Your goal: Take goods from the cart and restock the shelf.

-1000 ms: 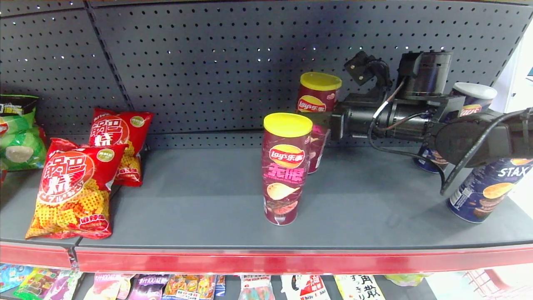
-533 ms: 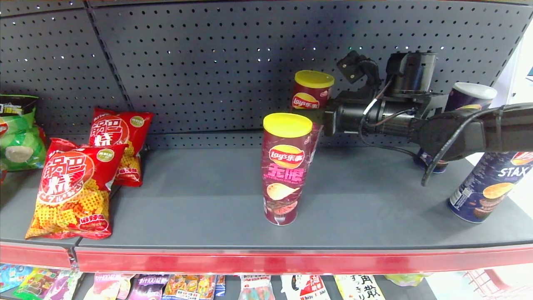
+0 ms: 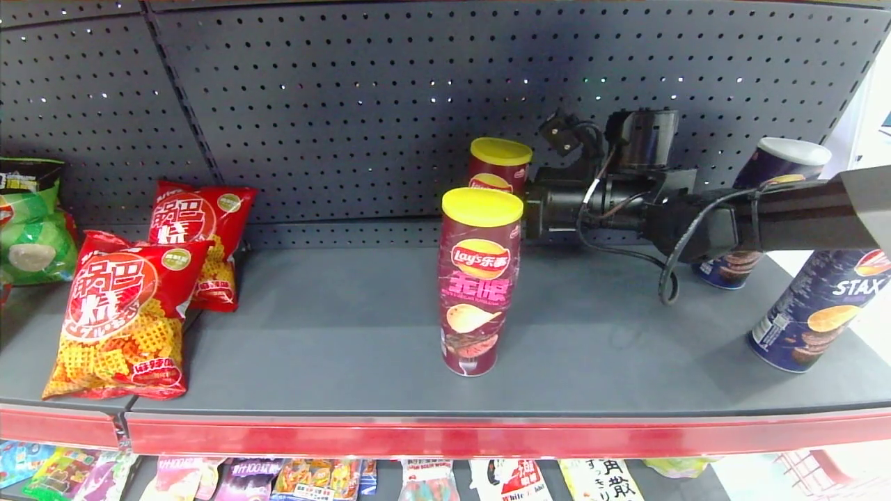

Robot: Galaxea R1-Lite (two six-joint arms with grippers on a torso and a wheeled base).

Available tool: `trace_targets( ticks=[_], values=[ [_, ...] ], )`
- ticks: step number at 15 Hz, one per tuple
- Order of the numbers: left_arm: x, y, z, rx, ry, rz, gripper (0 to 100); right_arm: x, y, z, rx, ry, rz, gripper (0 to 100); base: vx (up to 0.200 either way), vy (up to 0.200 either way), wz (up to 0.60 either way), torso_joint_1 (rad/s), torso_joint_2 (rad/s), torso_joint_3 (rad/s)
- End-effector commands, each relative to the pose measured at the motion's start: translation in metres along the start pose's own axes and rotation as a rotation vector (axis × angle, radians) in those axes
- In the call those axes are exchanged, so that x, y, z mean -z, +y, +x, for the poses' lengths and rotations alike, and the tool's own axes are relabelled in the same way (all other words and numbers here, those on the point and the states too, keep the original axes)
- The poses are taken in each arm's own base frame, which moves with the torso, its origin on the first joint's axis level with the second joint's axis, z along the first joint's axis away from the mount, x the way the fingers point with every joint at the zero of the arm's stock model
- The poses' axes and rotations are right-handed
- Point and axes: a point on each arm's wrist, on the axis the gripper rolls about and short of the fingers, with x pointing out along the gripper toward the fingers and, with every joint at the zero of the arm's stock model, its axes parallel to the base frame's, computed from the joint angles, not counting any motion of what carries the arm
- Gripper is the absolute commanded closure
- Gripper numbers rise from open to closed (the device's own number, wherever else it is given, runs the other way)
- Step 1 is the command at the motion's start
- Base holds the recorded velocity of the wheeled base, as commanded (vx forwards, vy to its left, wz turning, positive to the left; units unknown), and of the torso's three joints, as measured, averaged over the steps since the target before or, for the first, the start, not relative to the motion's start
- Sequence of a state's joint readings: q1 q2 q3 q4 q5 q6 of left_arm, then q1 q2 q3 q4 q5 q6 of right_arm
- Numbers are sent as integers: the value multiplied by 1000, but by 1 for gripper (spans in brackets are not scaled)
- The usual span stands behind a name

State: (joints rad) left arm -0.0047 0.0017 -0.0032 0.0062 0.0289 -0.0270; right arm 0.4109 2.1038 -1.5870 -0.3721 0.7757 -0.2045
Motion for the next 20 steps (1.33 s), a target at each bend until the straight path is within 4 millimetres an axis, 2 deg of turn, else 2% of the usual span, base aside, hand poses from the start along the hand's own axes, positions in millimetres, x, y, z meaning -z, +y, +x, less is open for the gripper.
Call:
trace_targets(
  ticks=[1, 10, 16, 20],
  values=[
    [0, 0, 0, 0, 0, -1, 0, 7, -2, 1, -25, 13, 13, 100, 0, 0, 0, 0, 0, 0],
    [0, 0, 0, 0, 0, -1, 0, -10, 11, -9, -116, 30, 29, 100, 0, 0, 0, 0, 0, 0],
    [0, 0, 0, 0, -2, -1, 0, -12, 14, 15, -136, 15, -15, 100, 0, 0, 0, 0, 0, 0],
    [0, 0, 0, 0, 0, -1, 0, 4, 14, 23, -150, 39, -8, 100, 0, 0, 0, 0, 0, 0]
  ],
)
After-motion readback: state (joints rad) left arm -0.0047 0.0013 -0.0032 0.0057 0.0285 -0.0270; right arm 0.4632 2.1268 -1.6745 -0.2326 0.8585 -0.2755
